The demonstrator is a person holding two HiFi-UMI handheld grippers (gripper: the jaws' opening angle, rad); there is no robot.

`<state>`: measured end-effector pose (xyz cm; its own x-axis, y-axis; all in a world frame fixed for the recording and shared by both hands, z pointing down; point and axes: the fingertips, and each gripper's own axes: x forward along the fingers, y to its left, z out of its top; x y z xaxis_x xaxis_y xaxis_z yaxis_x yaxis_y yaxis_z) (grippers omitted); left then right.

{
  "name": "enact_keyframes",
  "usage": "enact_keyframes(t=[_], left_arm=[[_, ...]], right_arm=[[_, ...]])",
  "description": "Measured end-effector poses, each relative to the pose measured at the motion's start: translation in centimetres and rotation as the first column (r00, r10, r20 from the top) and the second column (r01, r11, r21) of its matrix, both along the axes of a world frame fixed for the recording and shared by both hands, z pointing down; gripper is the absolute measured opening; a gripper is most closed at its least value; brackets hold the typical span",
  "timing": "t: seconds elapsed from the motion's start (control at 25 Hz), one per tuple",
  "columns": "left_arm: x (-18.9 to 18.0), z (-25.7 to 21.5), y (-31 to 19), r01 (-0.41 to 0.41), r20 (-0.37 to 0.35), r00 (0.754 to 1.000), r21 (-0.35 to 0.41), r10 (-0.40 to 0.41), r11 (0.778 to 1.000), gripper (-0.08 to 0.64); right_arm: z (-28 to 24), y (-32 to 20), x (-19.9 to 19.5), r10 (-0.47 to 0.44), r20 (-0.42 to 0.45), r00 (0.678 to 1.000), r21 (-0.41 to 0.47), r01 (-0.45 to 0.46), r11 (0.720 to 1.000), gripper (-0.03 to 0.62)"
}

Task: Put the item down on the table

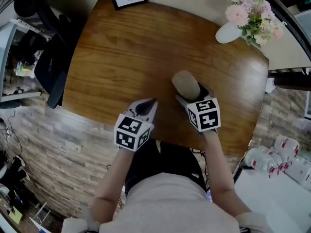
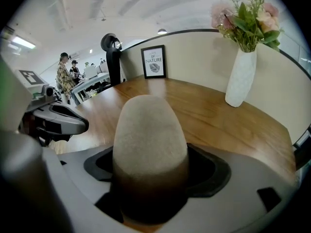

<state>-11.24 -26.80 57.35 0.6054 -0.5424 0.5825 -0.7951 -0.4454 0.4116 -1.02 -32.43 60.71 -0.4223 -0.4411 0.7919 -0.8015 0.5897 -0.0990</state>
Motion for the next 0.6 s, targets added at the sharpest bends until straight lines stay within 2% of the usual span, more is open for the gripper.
enact_keyframes(t=[0.2, 0.6], left_arm=[[1.1, 0.1, -0.5, 0.016, -0.033, 0.999, -0.004, -0.016, 1.0, 0.012], [2.2, 0.2, 0.5, 0.015, -0.066, 0.998, -0.019, -0.017, 1.0, 0.012]], right_arm=[[1.3, -0.6, -0.5, 0.001, 0.008, 1.0, 0.003, -0.001, 1.0, 0.419], [2.3, -0.9, -1.1, -0.056, -0.064, 0.996, 0.036, 0.059, 0.998, 0.417]])
